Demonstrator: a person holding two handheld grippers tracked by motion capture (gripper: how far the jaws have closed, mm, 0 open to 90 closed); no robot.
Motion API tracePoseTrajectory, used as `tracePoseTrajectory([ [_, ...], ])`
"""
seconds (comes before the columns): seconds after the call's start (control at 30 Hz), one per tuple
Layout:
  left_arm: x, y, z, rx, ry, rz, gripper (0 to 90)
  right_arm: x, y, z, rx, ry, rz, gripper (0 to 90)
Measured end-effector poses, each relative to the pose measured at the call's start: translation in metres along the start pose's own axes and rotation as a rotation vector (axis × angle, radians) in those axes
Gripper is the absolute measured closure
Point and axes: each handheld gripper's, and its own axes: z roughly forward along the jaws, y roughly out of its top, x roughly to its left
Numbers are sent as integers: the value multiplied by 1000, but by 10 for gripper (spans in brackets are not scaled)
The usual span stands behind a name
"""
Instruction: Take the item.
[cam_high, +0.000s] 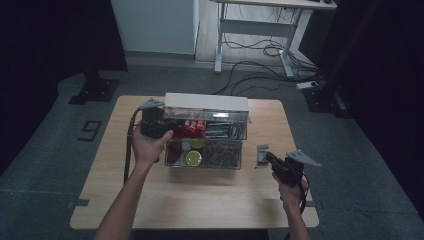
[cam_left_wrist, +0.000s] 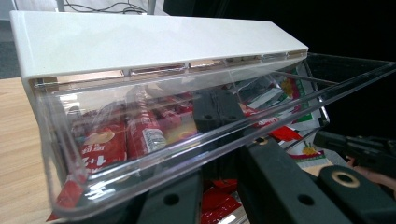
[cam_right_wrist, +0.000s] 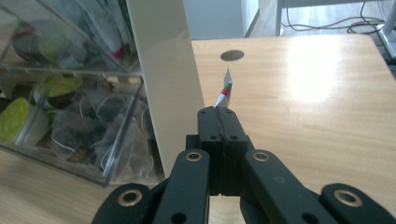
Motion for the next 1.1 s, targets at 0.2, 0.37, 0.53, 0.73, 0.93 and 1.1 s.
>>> tracePoseTrajectory([
  [0.2,0,0,0,-1,1,0,889,-4,-13,6,30,-6,20,899],
  [0.37,0,0,0,-1,2,0,888,-8,-21,11,52,-16,37,899],
  [0.53,0,0,0,-1,3,1,888,-15,-30,15,77,-27,58,899],
  [0.73,0,-1,0,-1,3,0,888,-22,-38,16,89,-40,73,898],
  [0.93,-1,-1,0,-1,5,-1,888,-30,-45,15,101,-56,94,898],
  [1.1,-1,-1,0,-1,4,-1,888,-38,-50,14,112,-71,113,898],
])
